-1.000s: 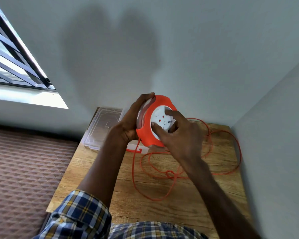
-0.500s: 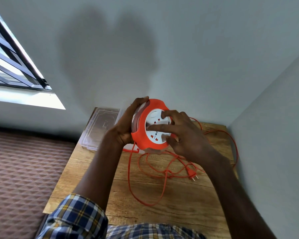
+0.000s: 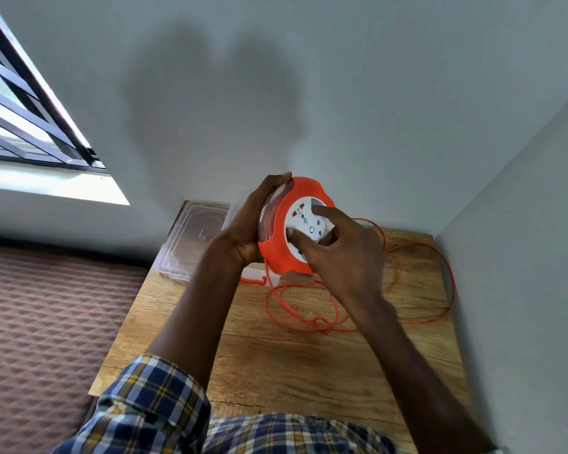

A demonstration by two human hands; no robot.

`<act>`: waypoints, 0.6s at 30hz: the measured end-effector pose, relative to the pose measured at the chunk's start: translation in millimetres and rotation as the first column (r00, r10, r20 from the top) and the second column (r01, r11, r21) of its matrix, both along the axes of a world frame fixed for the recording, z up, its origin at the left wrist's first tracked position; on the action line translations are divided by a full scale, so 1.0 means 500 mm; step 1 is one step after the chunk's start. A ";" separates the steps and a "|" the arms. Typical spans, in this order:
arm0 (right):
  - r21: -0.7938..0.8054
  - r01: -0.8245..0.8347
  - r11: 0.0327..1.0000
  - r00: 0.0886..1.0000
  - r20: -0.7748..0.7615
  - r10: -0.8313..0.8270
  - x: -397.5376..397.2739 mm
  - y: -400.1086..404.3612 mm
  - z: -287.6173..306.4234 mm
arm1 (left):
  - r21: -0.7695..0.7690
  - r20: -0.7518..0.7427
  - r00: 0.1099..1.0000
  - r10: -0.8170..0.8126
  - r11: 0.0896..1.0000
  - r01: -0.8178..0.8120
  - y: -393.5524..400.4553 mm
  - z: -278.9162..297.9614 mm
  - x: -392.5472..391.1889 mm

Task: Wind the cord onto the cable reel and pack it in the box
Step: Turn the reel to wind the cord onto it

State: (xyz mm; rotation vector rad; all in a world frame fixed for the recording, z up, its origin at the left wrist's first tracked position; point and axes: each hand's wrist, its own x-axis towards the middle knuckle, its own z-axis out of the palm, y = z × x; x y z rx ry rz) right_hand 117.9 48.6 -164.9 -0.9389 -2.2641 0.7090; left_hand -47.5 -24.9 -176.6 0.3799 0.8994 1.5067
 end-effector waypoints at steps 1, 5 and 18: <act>-0.050 0.055 0.997 0.998 -0.013 -0.056 -0.004 -0.010 -0.003 | -0.015 -0.008 1.000 -0.001 1.000 0.001 0.000 -0.001 0.003; 0.093 -0.006 0.996 0.999 0.042 0.002 0.022 -0.003 -0.002 | -0.031 0.018 1.000 -0.004 0.999 0.004 -0.007 -0.002 0.010; 0.227 -0.617 0.754 0.747 0.470 0.470 0.046 0.079 0.057 | 0.000 0.062 0.997 -0.039 0.999 0.039 -0.029 -0.006 0.014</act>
